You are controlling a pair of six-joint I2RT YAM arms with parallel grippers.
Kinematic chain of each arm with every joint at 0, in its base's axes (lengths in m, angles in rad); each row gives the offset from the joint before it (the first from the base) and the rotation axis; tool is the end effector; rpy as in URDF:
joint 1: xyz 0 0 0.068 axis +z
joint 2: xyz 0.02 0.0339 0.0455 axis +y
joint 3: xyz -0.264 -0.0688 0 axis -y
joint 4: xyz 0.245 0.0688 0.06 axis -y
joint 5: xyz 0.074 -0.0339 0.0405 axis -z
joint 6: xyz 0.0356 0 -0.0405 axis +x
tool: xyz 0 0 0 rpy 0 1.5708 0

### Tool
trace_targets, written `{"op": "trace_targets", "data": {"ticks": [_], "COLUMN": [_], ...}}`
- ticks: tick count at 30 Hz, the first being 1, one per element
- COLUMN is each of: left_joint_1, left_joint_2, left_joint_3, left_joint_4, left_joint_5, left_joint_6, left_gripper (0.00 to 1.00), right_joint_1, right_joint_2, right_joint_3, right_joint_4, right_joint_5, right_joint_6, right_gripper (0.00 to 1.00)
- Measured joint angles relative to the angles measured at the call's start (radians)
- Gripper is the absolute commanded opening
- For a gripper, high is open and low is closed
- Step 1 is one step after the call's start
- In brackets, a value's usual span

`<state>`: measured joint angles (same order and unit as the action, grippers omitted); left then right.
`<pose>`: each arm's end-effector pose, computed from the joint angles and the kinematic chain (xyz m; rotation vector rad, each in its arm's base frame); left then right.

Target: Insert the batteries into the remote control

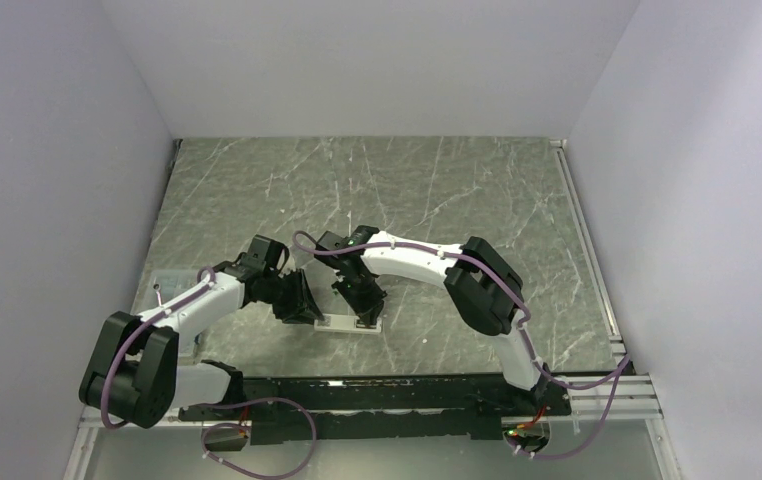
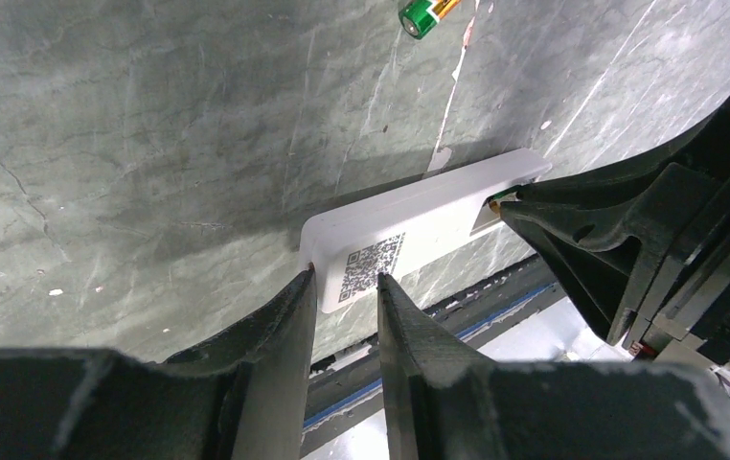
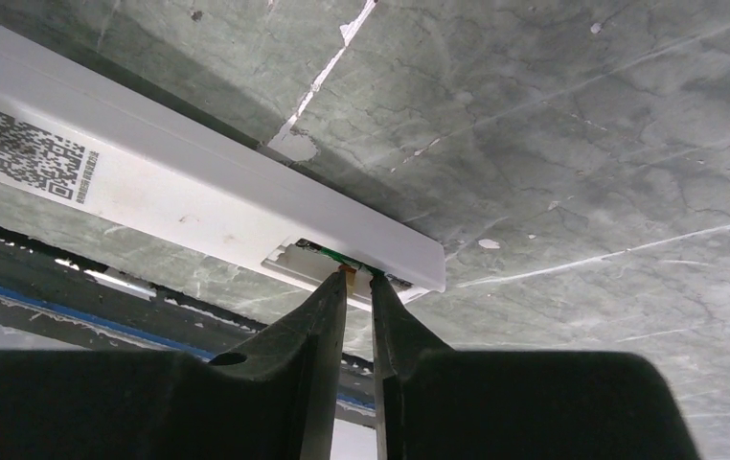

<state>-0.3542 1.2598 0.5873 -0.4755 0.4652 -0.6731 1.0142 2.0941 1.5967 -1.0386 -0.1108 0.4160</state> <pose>0.1930 -0.0884 0.1627 -0.3114 2.8544 -0.8940 0.2078 0.3414 0.1687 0.9136 -2.9527 -0.1647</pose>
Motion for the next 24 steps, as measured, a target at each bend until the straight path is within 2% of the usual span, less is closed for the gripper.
{"op": "trace_targets", "data": {"ticks": [24], "left_joint_1": [-0.004], "left_joint_2": [0.002], "left_joint_3": [0.000], "left_joint_4": [0.003], "left_joint_5": [0.006], "left_joint_6": [-0.001], "left_gripper": [0.37], "right_joint_1": [0.004], "right_joint_2": [-0.003], "right_joint_3": [0.001], "right_joint_4": [0.090], "right_joint_5": [-0.056], "right_joint_6": [0.034], "right_gripper": [0.17]}}
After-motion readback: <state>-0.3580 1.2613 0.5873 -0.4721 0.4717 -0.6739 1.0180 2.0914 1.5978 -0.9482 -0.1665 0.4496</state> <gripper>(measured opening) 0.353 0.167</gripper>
